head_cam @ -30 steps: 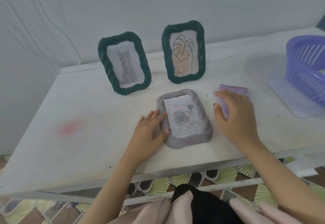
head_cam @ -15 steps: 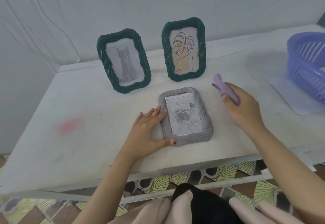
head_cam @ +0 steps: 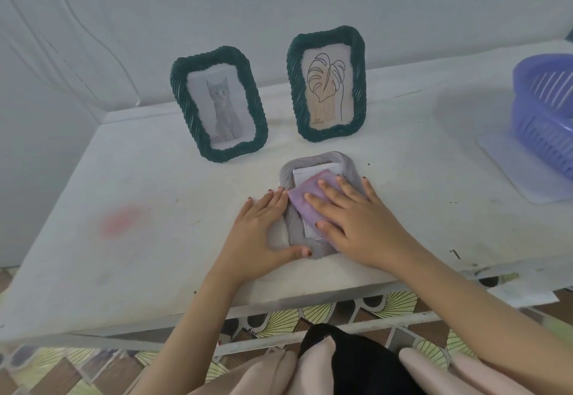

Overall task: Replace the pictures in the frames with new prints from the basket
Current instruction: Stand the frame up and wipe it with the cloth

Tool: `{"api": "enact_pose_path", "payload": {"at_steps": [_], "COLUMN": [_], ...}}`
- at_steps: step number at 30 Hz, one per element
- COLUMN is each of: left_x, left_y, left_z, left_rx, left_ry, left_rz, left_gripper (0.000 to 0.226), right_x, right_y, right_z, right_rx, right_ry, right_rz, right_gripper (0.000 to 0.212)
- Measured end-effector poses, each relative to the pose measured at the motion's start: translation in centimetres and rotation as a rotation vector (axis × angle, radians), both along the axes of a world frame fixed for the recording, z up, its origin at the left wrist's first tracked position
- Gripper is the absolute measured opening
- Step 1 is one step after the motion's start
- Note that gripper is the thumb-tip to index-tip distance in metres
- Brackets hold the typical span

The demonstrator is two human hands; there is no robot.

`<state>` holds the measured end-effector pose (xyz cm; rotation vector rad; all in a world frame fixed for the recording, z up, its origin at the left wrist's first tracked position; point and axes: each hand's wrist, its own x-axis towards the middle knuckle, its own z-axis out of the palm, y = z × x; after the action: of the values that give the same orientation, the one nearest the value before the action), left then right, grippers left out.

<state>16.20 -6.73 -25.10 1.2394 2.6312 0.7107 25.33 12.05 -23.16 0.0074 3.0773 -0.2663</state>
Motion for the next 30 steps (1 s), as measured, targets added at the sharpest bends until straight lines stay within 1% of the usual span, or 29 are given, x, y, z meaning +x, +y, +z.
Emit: {"api": "enact_pose_path", "payload": {"at_steps": [3,6,9,13,15,16,18,21,23,25,28,30], "left_x": [0.0,0.2,0.2,0.1,0.0,0.0,0.0,0.0,0.0,0.0,0.0,0.0], "left_y": [0.0,0.0,0.0,0.1,0.1,0.1,0.0,0.0,-0.1,-0.1,-0.1,0.0], "left_z": [-0.1,0.0,0.1,-0.1,-0.1,-0.1,-0.1,0.0,0.0,0.0,0.0,0.1], "left_rx": [-0.027,-0.044,-0.050,-0.050,-0.055,-0.056,-0.059,-0.066,-0.068,-0.070,-0.068,-0.068], "left_ry": [0.026,0.052,0.069,0.078,0.077,0.076,0.074,0.060,0.049,0.047,0.042,0.039], "left_rz": [-0.003,-0.006,-0.006,-0.014,-0.013,-0.012,-0.013,-0.020,-0.019,-0.015,-0.012,-0.015], "left_gripper": [0.106,0.104,0.103,0.102,0.103,0.104,0.104,0.103,0.102,0.101,0.102,0.103], "right_x": [-2.2,-4.3,-4.3,-0.9,1.2,1.9,2.8,2.1,0.7,-1.2,-2.9,-2.6], "right_y": [0.8,1.2,0.8,0.2,-0.2,-0.2,0.3,1.6,2.6,3.3,2.8,1.7], "right_z": [0.1,0.1,-0.1,0.2,0.3,0.3,0.4,1.1,1.1,0.8,0.4,0.5], "right_rx": [0.016,0.016,-0.031,-0.192,-0.217,-0.211,-0.163,-0.074,-0.025,0.029,0.003,-0.074], "right_ry": [0.000,0.042,0.085,0.072,0.055,0.047,0.021,0.006,0.005,0.011,0.038,0.055], "right_rz": [-0.083,-0.132,-0.070,0.026,0.082,0.103,0.119,0.092,0.024,-0.049,-0.033,0.022], "right_gripper": [0.051,0.049,0.046,0.044,0.053,0.059,0.062,0.054,0.047,0.050,0.056,0.051]}}
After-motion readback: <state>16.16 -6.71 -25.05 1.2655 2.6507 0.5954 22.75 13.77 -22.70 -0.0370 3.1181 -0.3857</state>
